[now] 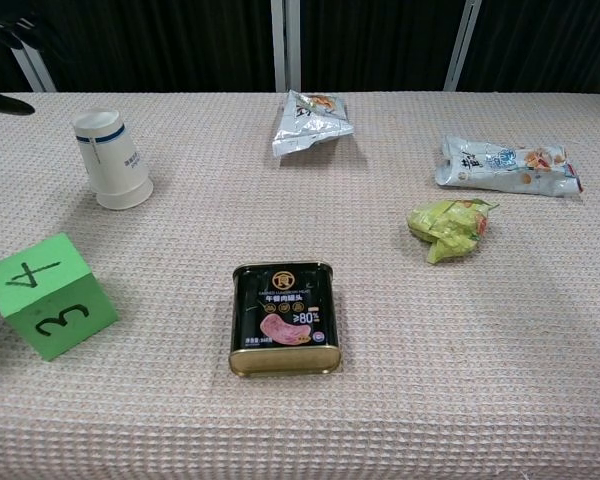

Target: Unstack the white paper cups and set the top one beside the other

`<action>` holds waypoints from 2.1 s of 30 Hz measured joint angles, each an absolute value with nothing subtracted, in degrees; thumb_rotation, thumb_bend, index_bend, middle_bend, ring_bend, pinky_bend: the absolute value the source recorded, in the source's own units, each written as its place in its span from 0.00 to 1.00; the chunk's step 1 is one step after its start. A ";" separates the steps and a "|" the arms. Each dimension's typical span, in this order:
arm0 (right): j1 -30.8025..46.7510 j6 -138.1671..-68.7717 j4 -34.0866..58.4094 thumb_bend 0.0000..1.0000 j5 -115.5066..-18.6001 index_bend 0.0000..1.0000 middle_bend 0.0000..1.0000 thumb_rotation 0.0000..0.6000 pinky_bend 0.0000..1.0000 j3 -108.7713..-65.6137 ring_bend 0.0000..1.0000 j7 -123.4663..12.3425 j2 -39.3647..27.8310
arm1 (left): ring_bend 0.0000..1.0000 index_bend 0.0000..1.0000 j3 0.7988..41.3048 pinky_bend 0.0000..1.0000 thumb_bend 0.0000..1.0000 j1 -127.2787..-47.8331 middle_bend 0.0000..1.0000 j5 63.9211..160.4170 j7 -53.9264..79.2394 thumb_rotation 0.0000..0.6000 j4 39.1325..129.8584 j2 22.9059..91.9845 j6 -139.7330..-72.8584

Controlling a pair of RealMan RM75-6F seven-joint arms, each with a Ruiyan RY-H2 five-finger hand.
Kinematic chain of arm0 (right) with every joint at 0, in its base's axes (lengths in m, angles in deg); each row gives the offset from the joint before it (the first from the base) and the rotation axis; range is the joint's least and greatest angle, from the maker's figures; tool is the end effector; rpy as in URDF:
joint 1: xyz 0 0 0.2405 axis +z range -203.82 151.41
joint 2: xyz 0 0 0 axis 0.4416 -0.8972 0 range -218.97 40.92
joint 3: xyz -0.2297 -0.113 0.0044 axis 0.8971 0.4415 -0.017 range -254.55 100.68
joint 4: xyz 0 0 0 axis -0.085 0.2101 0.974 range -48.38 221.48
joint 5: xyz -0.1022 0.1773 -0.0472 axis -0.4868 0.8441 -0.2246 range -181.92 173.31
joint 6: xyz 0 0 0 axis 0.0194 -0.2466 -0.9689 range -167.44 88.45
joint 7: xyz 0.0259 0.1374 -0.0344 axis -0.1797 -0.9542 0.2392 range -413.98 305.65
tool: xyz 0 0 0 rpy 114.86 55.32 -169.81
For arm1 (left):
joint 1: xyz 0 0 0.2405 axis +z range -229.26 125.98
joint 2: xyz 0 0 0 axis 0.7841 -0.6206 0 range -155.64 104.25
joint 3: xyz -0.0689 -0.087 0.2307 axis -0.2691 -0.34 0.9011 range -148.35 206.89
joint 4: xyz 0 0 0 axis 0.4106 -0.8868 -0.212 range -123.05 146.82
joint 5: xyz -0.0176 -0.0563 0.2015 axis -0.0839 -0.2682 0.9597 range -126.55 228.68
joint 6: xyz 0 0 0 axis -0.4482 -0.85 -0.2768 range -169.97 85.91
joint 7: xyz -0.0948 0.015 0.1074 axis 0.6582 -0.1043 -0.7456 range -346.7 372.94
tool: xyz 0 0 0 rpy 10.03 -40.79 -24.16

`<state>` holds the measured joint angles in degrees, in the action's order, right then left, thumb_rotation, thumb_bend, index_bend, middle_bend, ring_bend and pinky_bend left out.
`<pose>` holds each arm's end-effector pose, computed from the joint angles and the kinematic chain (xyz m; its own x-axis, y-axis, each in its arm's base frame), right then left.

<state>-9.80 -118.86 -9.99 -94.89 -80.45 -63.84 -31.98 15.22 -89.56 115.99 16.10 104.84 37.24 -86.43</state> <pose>-0.2571 -0.2379 0.1749 0.3111 -0.0391 0.9496 -0.9191 -0.2664 0.2902 -0.1987 0.3639 0.1170 0.2914 0.3315 0.8973 0.9507 -0.2042 -0.2333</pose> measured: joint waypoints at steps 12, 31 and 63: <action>-9.70 -118.07 -8.40 0.27 -94.48 0.06 0.06 1.00 0.00 -80.76 0.00 -62.28 -29.89 | 0.12 0.27 16.80 0.13 0.22 -97.07 0.17 104.33 9.07 1.00 100.08 41.94 -80.19; -10.50 -117.80 -6.59 0.27 -93.62 0.06 0.06 1.00 0.00 -80.72 0.00 -62.66 -28.93 | 0.12 0.31 19.05 0.13 0.29 -100.79 0.17 97.43 8.18 1.00 96.22 45.07 -78.34; -11.38 -118.58 -5.44 0.27 -93.98 0.06 0.06 1.00 0.00 -80.81 0.00 -64.65 -28.52 | 0.12 0.39 19.00 0.13 0.37 -101.70 0.17 97.86 7.34 1.00 105.12 36.47 -81.33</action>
<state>-11.38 -118.58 -5.44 -93.98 -80.81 -64.65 -28.52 19.00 -101.70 97.86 7.34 105.12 36.47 -81.33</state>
